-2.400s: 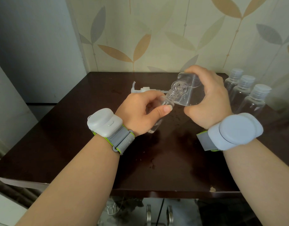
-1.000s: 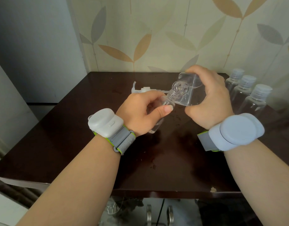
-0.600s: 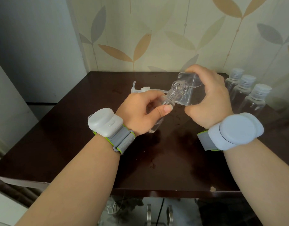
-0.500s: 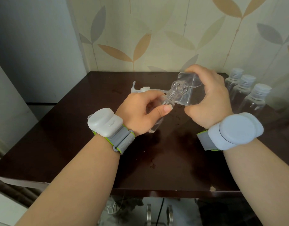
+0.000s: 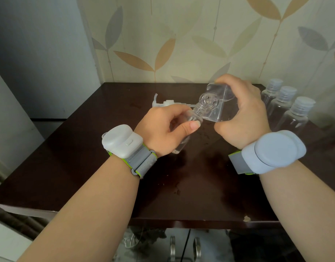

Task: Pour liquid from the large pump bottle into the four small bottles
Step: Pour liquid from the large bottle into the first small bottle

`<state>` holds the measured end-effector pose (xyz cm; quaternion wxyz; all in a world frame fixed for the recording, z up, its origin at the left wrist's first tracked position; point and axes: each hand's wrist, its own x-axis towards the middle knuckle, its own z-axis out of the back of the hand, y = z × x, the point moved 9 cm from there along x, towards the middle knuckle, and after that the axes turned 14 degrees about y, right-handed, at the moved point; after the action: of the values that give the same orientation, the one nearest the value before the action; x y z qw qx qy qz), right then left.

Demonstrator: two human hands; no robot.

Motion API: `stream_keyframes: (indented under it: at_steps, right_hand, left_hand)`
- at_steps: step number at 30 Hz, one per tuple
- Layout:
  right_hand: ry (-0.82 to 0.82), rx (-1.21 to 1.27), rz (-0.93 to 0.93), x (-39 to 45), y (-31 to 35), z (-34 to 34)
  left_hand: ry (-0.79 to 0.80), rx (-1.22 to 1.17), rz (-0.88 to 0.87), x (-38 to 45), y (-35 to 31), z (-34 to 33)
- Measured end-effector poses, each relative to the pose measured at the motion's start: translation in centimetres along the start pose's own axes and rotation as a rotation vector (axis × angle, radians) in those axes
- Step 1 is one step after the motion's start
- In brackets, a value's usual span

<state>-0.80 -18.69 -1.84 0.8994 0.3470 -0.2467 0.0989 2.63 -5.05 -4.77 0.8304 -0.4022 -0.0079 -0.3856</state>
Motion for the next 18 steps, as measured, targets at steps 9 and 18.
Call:
stream_keyframes:
  at_steps: [9,18]
  right_hand:
    - [-0.002,0.001,0.003,-0.01,0.00,0.00]
    - [-0.007,-0.001,-0.001,-0.03,-0.06,-0.02]
  left_hand:
    - [-0.020,0.004,0.013,-0.14,-0.09,0.18]
    - [-0.010,0.012,0.020,-0.11,-0.23,0.10]
